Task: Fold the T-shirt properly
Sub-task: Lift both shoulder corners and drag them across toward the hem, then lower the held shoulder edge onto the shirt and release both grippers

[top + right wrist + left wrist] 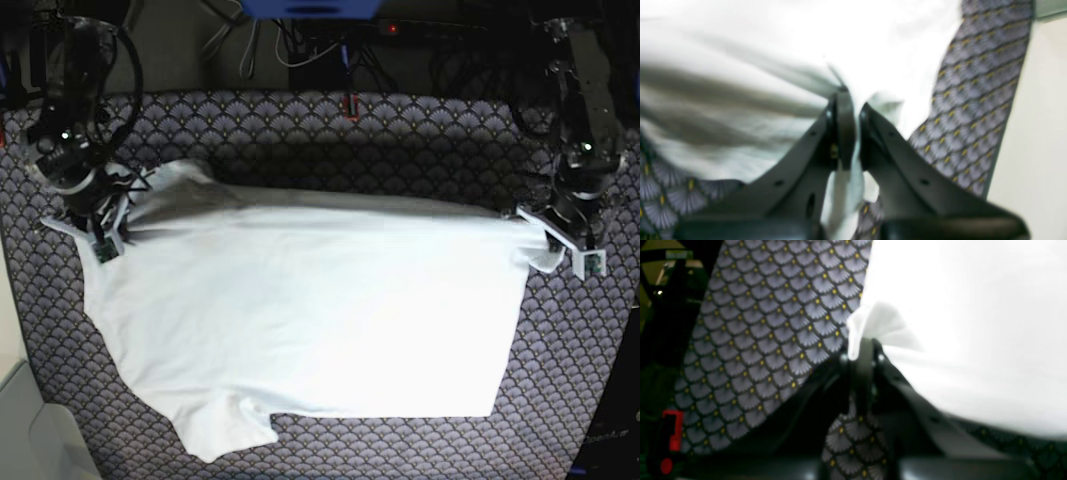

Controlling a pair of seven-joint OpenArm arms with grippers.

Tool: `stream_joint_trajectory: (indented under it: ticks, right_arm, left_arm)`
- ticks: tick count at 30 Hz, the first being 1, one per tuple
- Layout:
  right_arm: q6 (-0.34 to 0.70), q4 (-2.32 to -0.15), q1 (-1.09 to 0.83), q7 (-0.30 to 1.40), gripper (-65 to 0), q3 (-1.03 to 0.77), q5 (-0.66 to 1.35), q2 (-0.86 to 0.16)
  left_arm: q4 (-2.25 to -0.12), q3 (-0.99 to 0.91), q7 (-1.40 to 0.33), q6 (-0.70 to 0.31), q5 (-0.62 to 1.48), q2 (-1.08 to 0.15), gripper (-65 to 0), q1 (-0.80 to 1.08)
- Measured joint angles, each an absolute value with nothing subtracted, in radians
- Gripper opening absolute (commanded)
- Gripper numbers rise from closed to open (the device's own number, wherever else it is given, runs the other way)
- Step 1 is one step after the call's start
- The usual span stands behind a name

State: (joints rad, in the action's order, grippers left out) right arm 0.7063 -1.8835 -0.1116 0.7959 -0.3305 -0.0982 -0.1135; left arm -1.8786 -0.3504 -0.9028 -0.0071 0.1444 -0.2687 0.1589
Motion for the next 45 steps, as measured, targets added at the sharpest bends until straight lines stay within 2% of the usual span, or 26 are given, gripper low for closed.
stream_joint_trajectory:
  ticks: [5,11,19,27,35,45]
  right_arm:
    - [0.706,-1.858,-0.049,0.799,-65.0,-0.33,-0.105,-0.114]
    - [0.707,-1.698,0.056,0.796,-65.0,-0.329,-0.155,-0.117]
    - [0.707,-1.514,0.189,0.784,-65.0,-0.265,-0.149,-0.192]
    - [0.71,-1.383,0.305,0.78,-65.0,-0.247,-0.142,-0.211]
    - [0.71,-1.322,0.332,0.702,-65.0,-0.168,-0.154,-0.22]
    - [0.707,-1.2,0.347,0.628,-65.0,-0.132,-0.16,-0.237]
  left_arm:
    - [-1.868,-0.279,-0.924,-0.001,0.096,-0.273,-64.5,0.088]
    - [-1.755,-0.171,-0.922,0.004,0.052,-0.269,-64.5,0.014]
    - [-1.585,-0.172,-0.903,-0.003,-0.008,-0.251,-64.5,-0.105]
    - [-1.465,-0.163,-0.822,-0.012,-0.065,-0.245,-64.5,-0.179]
    - [-1.324,-0.162,-0.742,-0.011,-0.091,-0.249,-64.5,-0.273]
    - [-1.211,-0.162,-0.728,-0.01,-0.093,-0.244,-64.2,-0.368]
